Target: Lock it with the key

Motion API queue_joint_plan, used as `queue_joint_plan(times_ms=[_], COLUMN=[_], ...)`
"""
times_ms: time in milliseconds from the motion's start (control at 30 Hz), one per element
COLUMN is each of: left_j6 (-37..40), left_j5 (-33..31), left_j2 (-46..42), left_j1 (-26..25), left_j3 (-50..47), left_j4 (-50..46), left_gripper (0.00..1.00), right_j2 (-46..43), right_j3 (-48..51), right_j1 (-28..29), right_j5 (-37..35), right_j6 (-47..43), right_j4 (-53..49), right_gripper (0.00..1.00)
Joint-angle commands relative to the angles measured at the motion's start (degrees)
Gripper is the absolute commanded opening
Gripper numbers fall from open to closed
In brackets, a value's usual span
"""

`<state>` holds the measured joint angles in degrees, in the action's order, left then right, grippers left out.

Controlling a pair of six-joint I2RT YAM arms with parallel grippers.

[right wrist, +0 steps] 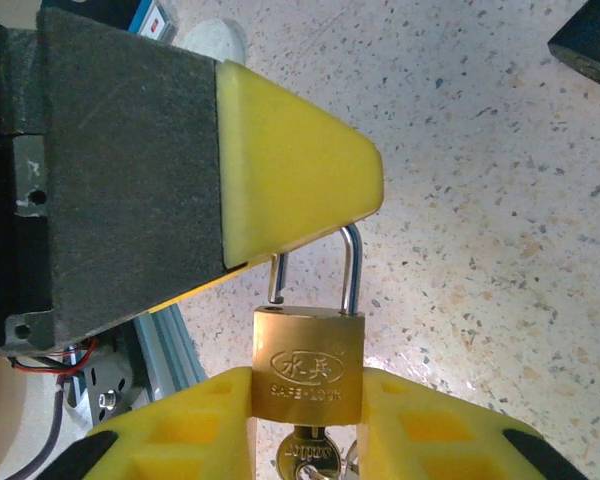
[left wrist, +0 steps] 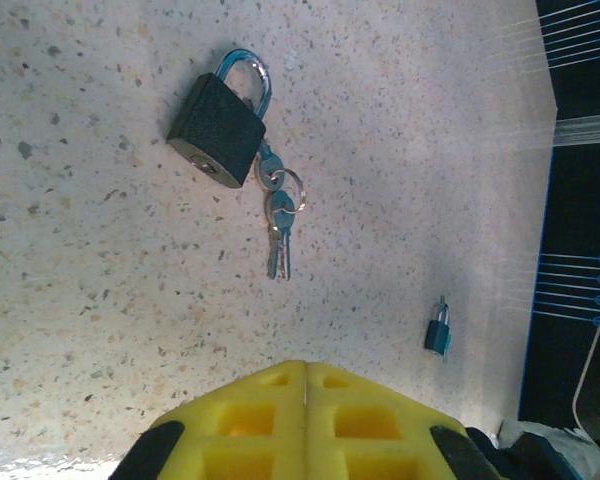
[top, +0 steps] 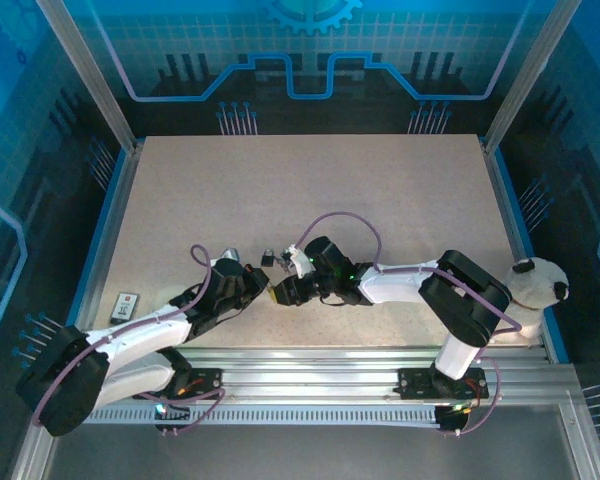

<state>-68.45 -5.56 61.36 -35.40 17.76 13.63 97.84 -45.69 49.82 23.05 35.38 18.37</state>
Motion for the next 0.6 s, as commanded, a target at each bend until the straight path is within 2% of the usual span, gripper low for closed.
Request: queue_joint_plan(times_ms=[0, 567], left_j6=[1.3, 1.4], left_j5=[0.3, 1.2], left_j2=[-1.7, -0.7], left_j1=[0.1, 0.1], left_j3=[-0.7, 0.6], left_j4=[-0.3, 0.5], left_gripper=[0.0, 0.0], right_j2=[-0.5, -3.8], right_j3=[0.6, 4.1], right_j1=[-0.3, -1.6], right_j5=[2.6, 3.1], right_j6=[0.2, 0.5], right_j4=[4.6, 6.1], right_gripper=[0.29, 0.38])
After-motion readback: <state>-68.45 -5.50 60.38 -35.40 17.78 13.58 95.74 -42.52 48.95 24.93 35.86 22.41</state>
